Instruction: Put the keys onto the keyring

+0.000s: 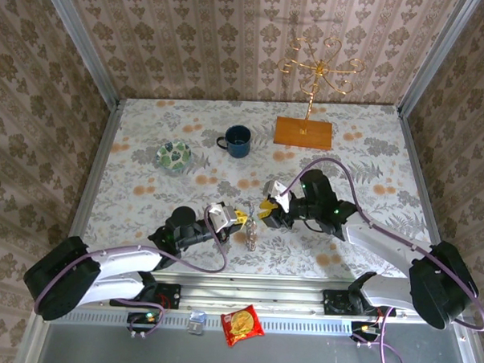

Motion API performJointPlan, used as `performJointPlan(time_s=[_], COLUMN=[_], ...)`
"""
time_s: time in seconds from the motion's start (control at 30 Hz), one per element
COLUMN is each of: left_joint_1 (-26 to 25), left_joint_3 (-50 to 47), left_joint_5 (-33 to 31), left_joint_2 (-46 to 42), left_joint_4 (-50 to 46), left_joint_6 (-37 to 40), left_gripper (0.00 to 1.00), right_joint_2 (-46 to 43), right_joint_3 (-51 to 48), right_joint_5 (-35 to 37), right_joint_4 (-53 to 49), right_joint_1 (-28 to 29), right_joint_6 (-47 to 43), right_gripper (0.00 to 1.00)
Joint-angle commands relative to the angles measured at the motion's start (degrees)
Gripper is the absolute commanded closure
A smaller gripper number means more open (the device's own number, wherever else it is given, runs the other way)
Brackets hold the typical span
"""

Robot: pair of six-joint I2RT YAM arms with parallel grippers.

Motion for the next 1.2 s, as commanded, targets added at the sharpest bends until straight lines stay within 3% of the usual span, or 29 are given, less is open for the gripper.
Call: performJointPlan(time_s=[0.0, 0.23, 1.17], left_joint_1=[0.27, 0.27, 0.28], left_joint_3=[-1.15, -1.87, -2.43], left_joint_5=[0.7, 1.14, 1.42], left_joint_2=[1.41, 3.03, 4.45], left_joint_4=[5.93, 9.16, 13.9], left_joint_6=[-1.74, -2.42, -3.48], left_gripper=[1.0, 1.0, 1.0], right_joint_2=[1.37, 3.72, 8.23], right_joint_3=[2.22, 3.27, 6.58], right_joint_5=[-4.44, -6.16, -12.03], right_joint_4=[0.98, 5.23, 1.29], right_joint_1=[0.34, 0.35, 0.16], right_joint_6=[-1.19, -0.67, -3.82], right_gripper=[0.67, 0.73, 0.79])
